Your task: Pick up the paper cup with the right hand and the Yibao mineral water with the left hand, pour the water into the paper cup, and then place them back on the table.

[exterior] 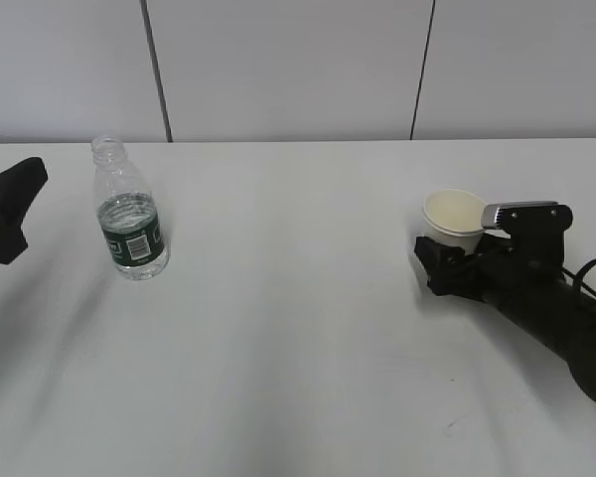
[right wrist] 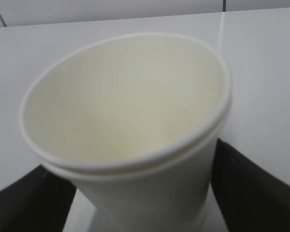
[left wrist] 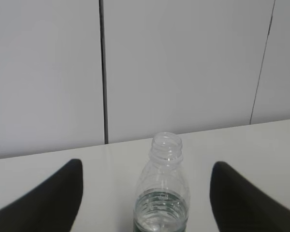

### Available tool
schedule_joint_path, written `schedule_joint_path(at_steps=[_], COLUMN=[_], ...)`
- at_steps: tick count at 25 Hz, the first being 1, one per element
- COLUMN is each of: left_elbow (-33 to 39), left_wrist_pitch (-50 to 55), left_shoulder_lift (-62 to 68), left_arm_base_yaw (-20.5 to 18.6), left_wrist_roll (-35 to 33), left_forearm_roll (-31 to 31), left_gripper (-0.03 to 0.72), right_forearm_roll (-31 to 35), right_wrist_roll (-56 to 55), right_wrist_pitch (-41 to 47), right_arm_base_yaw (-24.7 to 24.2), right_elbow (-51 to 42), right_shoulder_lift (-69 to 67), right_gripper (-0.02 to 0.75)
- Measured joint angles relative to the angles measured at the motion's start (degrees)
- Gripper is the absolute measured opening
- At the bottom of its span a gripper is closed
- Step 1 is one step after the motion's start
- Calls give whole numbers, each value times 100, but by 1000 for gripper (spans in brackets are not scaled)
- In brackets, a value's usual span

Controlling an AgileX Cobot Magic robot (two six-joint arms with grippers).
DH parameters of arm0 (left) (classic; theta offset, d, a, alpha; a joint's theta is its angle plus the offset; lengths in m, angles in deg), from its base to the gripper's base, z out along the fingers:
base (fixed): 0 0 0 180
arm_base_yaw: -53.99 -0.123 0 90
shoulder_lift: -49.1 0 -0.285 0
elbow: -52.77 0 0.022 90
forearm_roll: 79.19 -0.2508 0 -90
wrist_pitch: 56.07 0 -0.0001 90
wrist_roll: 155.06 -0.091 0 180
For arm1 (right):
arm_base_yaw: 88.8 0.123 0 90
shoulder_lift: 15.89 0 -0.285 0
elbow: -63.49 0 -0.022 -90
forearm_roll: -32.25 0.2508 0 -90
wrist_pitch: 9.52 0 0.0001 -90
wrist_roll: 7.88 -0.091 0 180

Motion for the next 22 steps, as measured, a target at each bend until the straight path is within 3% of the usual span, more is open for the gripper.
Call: schedule_joint_path(at_steps=[8,14,22], left_elbow=[0,233,292], left_wrist_pitch=[15,-41,-489], left_shoulder_lift=[0,168,858], left_arm_base_yaw=[0,0,0], left_wrist_roll=[0,0,0], left_forearm_roll=[-5,-23,-575], left_gripper=[501,501,501], right_forearm_roll=[32,45,45], right_wrist_roll=[10,10,10], right_wrist_pitch=[0,0,0], right_arm_base_yaw=[0,0,0], right_elbow=[22,26,35], right_shoulder_lift=[-4,-4,-4], right_gripper=[657,573,530])
